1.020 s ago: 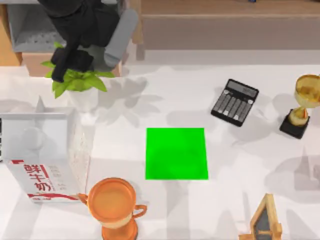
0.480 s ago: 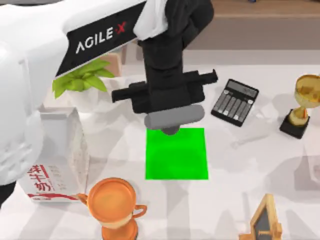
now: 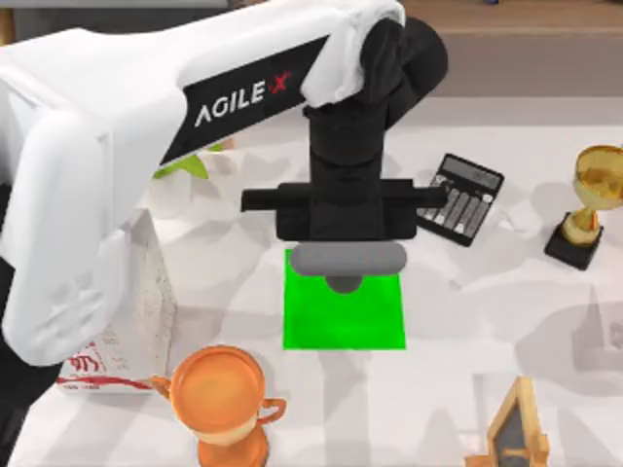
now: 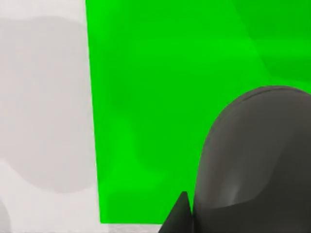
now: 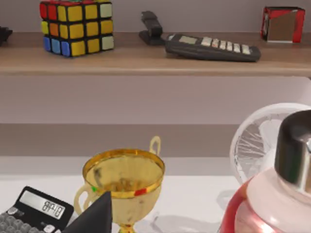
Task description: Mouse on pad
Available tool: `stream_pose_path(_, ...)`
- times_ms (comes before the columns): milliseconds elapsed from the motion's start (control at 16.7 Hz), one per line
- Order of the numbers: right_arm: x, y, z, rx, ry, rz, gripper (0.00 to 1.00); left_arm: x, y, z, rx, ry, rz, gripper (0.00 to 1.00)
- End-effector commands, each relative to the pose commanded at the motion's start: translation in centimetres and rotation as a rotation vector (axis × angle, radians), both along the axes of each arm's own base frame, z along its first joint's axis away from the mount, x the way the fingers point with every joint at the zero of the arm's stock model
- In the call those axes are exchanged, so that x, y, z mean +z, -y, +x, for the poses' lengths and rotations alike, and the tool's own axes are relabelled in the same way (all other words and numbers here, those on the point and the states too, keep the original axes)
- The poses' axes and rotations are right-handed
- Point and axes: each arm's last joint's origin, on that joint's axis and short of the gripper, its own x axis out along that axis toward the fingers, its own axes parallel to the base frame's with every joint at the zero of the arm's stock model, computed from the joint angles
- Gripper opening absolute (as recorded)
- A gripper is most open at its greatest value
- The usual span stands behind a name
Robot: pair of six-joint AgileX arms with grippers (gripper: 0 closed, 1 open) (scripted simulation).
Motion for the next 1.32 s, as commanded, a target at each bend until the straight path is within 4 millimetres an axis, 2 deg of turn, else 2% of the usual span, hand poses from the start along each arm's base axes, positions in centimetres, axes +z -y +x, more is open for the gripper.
stream_pose_path(240, 0.0, 0.0, 0.0, 0.0, 0.0, 0.0, 1.0, 0.0, -0.5, 0.3, 0.01, 0.001, -0.002, 0.0)
stream_pose_path(600, 0.0, 0.0, 0.0, 0.0, 0.0, 0.0, 1.0, -0.8, -3.8, 3.0, 0.059, 0.004, -0.009, 0.0)
stream_pose_path(780, 0.0, 0.0, 0.0, 0.0, 0.0, 0.0, 1.0, -1.4, -4.5, 3.7, 0.069, 0.014, -0.022, 0.0)
stream_pose_path(960, 0.0, 0.0, 0.0, 0.0, 0.0, 0.0, 1.0, -2.0, -3.9, 3.4, 0.061, 0.025, -0.034, 0.0)
stream_pose_path(1320, 0.0, 0.0, 0.0, 0.0, 0.0, 0.0, 1.0, -3.6, -0.4, 0.6, 0.012, 0.018, -0.019, 0.0)
